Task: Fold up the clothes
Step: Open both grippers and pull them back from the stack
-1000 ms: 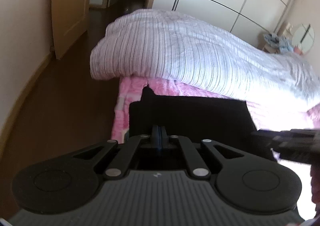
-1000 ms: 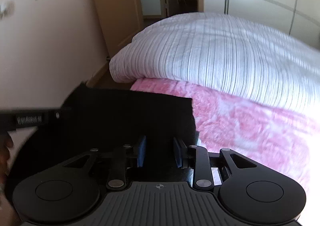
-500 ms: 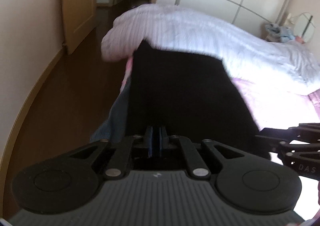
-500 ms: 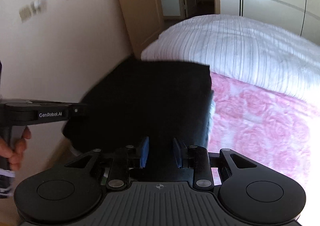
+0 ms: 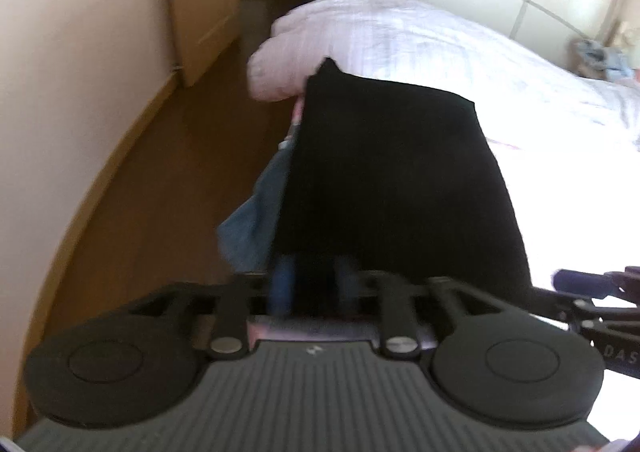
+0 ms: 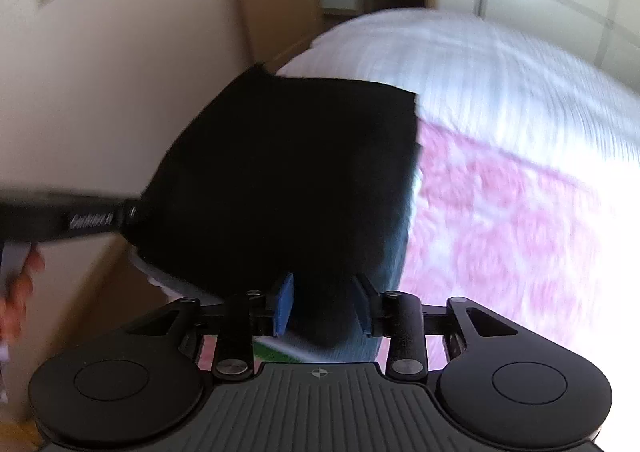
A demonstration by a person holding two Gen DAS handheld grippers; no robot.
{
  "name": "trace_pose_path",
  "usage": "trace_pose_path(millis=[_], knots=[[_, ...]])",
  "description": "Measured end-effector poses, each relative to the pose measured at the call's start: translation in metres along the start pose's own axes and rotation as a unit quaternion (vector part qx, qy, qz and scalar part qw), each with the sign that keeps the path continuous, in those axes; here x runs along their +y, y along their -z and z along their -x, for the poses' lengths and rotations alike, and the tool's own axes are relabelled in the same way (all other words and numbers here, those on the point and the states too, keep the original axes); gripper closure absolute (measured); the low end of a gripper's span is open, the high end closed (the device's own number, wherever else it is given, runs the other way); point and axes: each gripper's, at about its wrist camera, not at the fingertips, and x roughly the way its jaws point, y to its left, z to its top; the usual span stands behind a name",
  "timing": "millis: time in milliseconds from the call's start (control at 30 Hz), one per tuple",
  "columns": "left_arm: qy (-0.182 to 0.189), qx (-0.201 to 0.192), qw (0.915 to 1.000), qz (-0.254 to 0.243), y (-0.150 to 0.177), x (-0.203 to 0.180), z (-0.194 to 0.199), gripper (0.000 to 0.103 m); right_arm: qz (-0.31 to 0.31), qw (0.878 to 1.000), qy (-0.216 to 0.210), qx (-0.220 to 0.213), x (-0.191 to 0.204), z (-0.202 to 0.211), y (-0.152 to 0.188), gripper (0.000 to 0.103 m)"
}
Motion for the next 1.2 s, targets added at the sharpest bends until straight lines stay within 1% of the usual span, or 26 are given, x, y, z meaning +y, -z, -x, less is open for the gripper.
trace_pose_path(millis=[33,133,233,333,400,467,533,567,600,633,767,800,867,900,967,1100,1200], knots=[[-0.005,-0.004,1.0,0.002,0.003,-0.004,0.013,0.059,-0.009,1.0,-0.002,0.001,-0.003,0.008,0.002,0.048],[-0.012,0.0,0.9999,0.009,0.015,-0.014,0.046,0.055,-0.019,1.0,0.001,0.002,-0.009,0.032,0.013,0.039],[-0.029,0.003,0.9996,0.005,0.028,-0.029,0.076,0.054,-0.024,1.0,0.005,0.003,-0.012,0.054,0.024,0.037],[-0.056,-0.004,0.9984,0.007,0.039,-0.045,0.103,0.053,-0.014,1.0,0.004,0.005,-0.013,0.073,0.027,0.036],[-0.071,-0.02,0.9971,0.019,0.046,-0.055,0.12,0.05,-0.002,1.0,0.003,0.003,-0.015,0.087,0.028,0.036],[-0.088,-0.04,0.9947,0.035,0.052,-0.065,0.138,0.041,0.017,1.0,0.001,-0.007,-0.018,0.1,0.029,0.036],[-0.117,-0.078,0.9879,0.066,0.059,-0.076,0.157,0.039,0.036,0.999,-0.001,-0.016,-0.02,0.114,0.03,0.036],[-0.132,-0.097,0.983,0.083,0.062,-0.082,0.167,0.039,0.046,0.999,-0.005,-0.022,-0.022,0.121,0.029,0.036],[-0.143,-0.111,0.9785,0.098,0.064,-0.088,0.175,0.039,0.057,0.998,-0.011,-0.029,-0.025,0.131,0.03,0.036],[-0.144,-0.117,0.9765,0.109,0.065,-0.094,0.183,0.039,0.065,0.997,-0.014,-0.036,-0.028,0.14,0.032,0.036],[-0.13,-0.1,0.9763,0.141,0.063,-0.125,0.207,0.04,0.085,0.995,-0.024,-0.049,-0.051,0.173,0.034,0.036],[-0.134,-0.097,0.9762,0.14,0.062,-0.135,0.212,0.04,0.086,0.995,-0.026,-0.048,-0.058,0.184,0.036,0.036],[-0.152,-0.095,0.974,0.138,0.063,-0.155,0.221,0.04,0.087,0.994,-0.037,-0.048,-0.075,0.192,0.034,0.036],[-0.161,-0.094,0.9719,0.143,0.065,-0.165,0.224,0.04,0.089,0.994,-0.044,-0.049,-0.083,0.196,0.033,0.036],[-0.169,-0.091,0.9685,0.159,0.07,-0.182,0.231,0.04,0.095,0.993,-0.055,-0.048,-0.097,0.203,0.032,0.036],[-0.188,-0.078,0.9623,0.18,0.081,-0.216,0.241,0.04,0.12,0.989,-0.074,-0.034,-0.121,0.209,0.032,0.036],[-0.202,-0.072,0.957,0.195,0.089,-0.241,0.246,0.04,0.135,0.987,-0.088,-0.021,-0.136,0.218,0.041,0.036]])
